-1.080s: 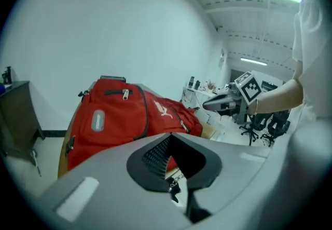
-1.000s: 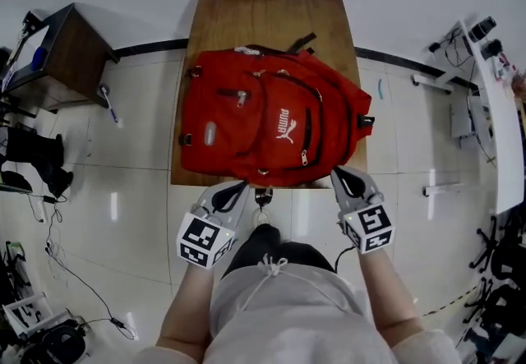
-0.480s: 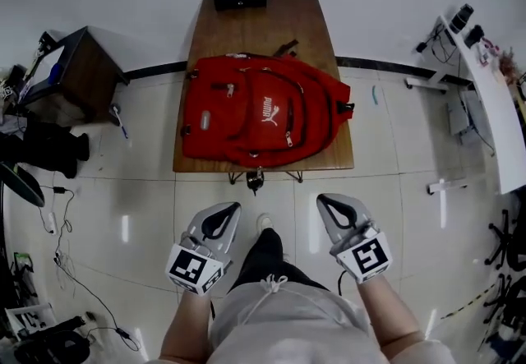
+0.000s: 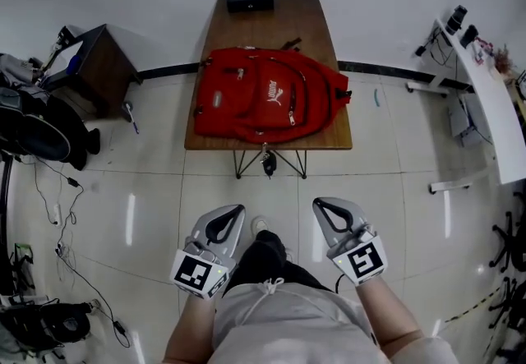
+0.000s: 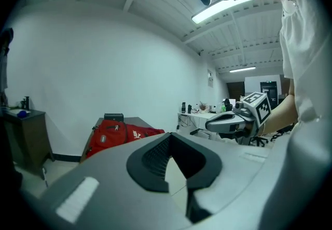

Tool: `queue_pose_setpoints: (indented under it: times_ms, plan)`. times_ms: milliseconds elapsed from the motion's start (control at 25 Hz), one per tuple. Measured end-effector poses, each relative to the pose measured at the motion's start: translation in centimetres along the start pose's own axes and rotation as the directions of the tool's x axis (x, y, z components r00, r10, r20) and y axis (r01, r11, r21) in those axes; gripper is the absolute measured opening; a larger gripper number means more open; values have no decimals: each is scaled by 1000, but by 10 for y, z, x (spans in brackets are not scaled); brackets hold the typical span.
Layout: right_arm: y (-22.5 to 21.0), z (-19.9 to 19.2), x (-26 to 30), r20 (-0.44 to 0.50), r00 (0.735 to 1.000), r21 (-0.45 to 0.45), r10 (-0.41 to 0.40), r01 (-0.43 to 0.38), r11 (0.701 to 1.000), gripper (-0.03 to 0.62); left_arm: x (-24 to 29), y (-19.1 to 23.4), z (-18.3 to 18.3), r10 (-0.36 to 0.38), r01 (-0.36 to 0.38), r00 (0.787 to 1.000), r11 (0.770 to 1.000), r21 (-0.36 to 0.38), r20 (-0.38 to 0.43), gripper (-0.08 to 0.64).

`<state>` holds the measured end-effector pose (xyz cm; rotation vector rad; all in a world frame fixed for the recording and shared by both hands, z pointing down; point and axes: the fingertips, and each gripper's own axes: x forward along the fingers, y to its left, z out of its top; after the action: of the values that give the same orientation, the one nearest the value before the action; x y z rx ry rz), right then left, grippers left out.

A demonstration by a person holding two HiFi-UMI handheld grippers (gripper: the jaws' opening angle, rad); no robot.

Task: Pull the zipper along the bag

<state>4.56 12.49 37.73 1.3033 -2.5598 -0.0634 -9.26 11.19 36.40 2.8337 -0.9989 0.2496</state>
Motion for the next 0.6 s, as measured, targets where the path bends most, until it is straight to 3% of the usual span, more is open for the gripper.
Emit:
queue_pose_setpoints:
  times_ms: [200,600]
  plan:
    - [8,18,-9,20,999,11,-31,31,999,6,-10,-5,18,15,-16,1000,999,42,24,9]
    - [27,50,6,35,997,69,-67,65,995,6,-28,5,41,-29,25,998,997,67,59,9]
